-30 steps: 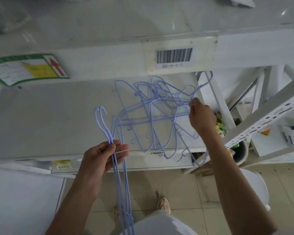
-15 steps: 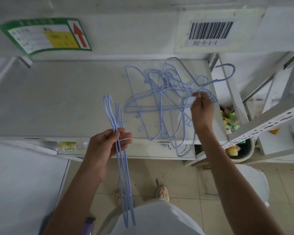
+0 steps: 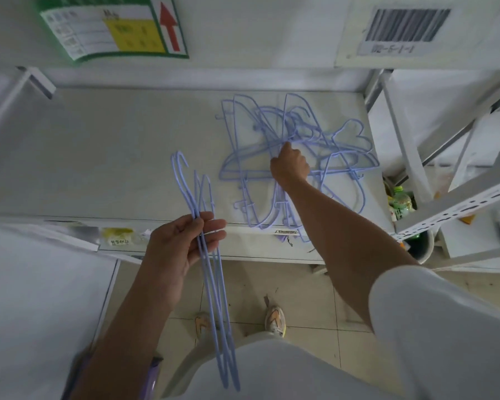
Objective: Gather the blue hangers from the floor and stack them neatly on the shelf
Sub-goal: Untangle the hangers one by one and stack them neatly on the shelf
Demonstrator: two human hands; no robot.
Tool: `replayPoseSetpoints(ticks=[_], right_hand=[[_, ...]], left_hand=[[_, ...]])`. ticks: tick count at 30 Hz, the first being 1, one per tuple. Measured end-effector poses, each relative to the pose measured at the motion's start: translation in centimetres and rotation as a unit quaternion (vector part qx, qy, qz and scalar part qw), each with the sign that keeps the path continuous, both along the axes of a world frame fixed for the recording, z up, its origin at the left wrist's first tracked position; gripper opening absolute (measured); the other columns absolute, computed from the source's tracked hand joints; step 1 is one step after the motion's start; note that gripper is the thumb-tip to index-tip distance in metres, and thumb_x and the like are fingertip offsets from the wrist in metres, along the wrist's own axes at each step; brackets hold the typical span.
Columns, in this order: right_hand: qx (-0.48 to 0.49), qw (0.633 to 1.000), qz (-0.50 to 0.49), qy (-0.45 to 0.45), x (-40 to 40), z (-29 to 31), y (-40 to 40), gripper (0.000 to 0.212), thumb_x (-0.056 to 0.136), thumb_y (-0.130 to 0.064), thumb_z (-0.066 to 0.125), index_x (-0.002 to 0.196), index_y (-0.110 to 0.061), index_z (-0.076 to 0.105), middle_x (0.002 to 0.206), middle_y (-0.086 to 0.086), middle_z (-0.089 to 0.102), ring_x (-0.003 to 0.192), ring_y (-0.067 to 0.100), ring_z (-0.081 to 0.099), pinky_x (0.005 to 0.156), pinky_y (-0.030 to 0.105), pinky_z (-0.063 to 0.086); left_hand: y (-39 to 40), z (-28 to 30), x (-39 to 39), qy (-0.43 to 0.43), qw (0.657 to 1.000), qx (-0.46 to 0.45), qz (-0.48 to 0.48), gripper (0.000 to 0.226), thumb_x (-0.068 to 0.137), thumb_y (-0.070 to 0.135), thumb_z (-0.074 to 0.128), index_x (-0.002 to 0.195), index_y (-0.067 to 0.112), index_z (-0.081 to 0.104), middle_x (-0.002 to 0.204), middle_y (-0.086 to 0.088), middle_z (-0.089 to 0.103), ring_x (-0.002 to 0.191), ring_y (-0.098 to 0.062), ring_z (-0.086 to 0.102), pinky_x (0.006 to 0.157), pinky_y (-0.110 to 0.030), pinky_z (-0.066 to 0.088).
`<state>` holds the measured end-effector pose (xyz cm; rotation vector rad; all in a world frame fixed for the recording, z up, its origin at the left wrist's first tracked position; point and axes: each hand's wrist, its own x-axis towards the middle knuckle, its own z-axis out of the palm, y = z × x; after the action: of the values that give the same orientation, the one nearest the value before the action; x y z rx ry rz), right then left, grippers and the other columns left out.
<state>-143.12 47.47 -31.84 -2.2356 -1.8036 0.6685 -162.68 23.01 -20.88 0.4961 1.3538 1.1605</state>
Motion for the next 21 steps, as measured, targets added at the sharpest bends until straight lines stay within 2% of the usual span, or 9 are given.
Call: replayPoseSetpoints(ticks=[4, 7, 10, 12, 13, 15, 17, 19, 21], right_hand=[[0.000, 0.992, 0.068, -0.103, -0.1, 0.0, 1.2, 0.038, 0.099, -0.022, 0.056, 0.135, -0.010, 0.055, 0.133, 0.015, 0.064, 0.125, 0.035, 0.061, 0.100, 0.041, 0.049], [-0.008, 0.991, 0.081, -0.105, -0.6, 0.6, 1.6, 0.038, 0.096, -0.026, 0.060, 0.130, -0.010, 0.062, 0.130, 0.016, 0.065, 0.121, 0.037, 0.063, 0.097, 0.041, 0.050], [-0.007, 0.998, 0.056, -0.014, -1.9, 1.3, 1.6, 0.045, 0.095, -0.038, 0.055, 0.126, -0.006, 0.064, 0.127, 0.022, 0.065, 0.119, 0.041, 0.062, 0.097, 0.042, 0.050], [-0.004, 0.996, 0.056, 0.068, -3.5, 2.0, 1.6, 0.041, 0.097, -0.034, 0.050, 0.116, -0.003, 0.068, 0.116, 0.021, 0.071, 0.109, 0.040, 0.067, 0.092, 0.041, 0.055], [-0.007, 0.990, 0.062, 0.127, -4.4, 2.3, 1.6, 0.035, 0.097, -0.029, 0.049, 0.109, -0.002, 0.068, 0.106, 0.018, 0.075, 0.097, 0.038, 0.072, 0.086, 0.042, 0.058], [-0.044, 0.954, 0.049, 0.291, -6.5, 3.2, 1.0, 0.020, 0.101, -0.018, 0.049, 0.100, -0.003, 0.063, 0.087, 0.011, 0.077, 0.067, 0.028, 0.073, 0.063, 0.034, 0.059], [-0.076, 0.897, 0.008, 0.435, -8.5, 4.3, 0.0, 0.011, 0.105, -0.013, 0.049, 0.104, -0.006, 0.057, 0.077, 0.010, 0.072, 0.046, 0.018, 0.067, 0.046, 0.023, 0.051], [-0.080, 0.852, -0.019, 0.518, -10.3, 5.2, -1.1, 0.009, 0.106, -0.011, 0.050, 0.107, -0.005, 0.057, 0.073, 0.010, 0.065, 0.041, 0.014, 0.064, 0.042, 0.019, 0.047], [-0.082, 0.829, -0.017, 0.553, -11.7, 6.0, -2.4, 0.012, 0.106, -0.012, 0.052, 0.100, -0.007, 0.062, 0.070, 0.007, 0.061, 0.041, 0.013, 0.063, 0.044, 0.019, 0.049]], left_hand=[[-0.6, -0.2, -0.4, 0.011, 1.000, -0.013, -0.003, 0.022, 0.105, 0.008, 0.051, 0.108, 0.006, 0.073, 0.103, -0.013, 0.081, 0.094, -0.025, 0.079, 0.072, -0.024, 0.062], [-0.9, -0.4, -1.2, 0.013, 1.000, -0.020, -0.005, 0.023, 0.105, 0.007, 0.051, 0.106, 0.007, 0.074, 0.102, -0.013, 0.081, 0.094, -0.025, 0.079, 0.073, -0.025, 0.063], [-1.0, -0.4, -2.1, 0.016, 1.000, -0.014, -0.005, 0.023, 0.105, 0.007, 0.051, 0.106, 0.007, 0.074, 0.102, -0.014, 0.081, 0.094, -0.026, 0.079, 0.075, -0.026, 0.063], [-1.0, -0.2, -2.7, 0.017, 1.000, -0.006, -0.003, 0.023, 0.106, 0.007, 0.050, 0.108, 0.006, 0.073, 0.102, -0.013, 0.081, 0.094, -0.025, 0.079, 0.073, -0.025, 0.063], [-0.9, -0.1, -3.0, 0.017, 1.000, -0.003, -0.001, 0.023, 0.106, 0.007, 0.050, 0.108, 0.006, 0.073, 0.101, -0.012, 0.081, 0.093, -0.025, 0.080, 0.072, -0.024, 0.062], [-0.4, 0.4, -3.8, 0.016, 1.000, -0.001, 0.004, 0.022, 0.106, 0.006, 0.051, 0.106, 0.005, 0.073, 0.098, -0.012, 0.081, 0.090, -0.024, 0.080, 0.071, -0.023, 0.062], [0.2, 0.9, -4.8, 0.012, 1.000, 0.003, 0.007, 0.022, 0.105, 0.005, 0.051, 0.106, 0.004, 0.073, 0.095, -0.011, 0.082, 0.087, -0.023, 0.080, 0.070, -0.023, 0.063], [0.7, 1.2, -5.9, 0.009, 1.000, 0.014, 0.011, 0.021, 0.105, 0.006, 0.051, 0.107, 0.003, 0.072, 0.094, -0.010, 0.082, 0.086, -0.022, 0.080, 0.070, -0.023, 0.063], [0.9, 1.3, -7.2, 0.013, 0.999, 0.027, 0.018, 0.021, 0.105, 0.007, 0.053, 0.107, 0.005, 0.073, 0.098, -0.011, 0.082, 0.090, -0.023, 0.080, 0.072, -0.023, 0.062]])
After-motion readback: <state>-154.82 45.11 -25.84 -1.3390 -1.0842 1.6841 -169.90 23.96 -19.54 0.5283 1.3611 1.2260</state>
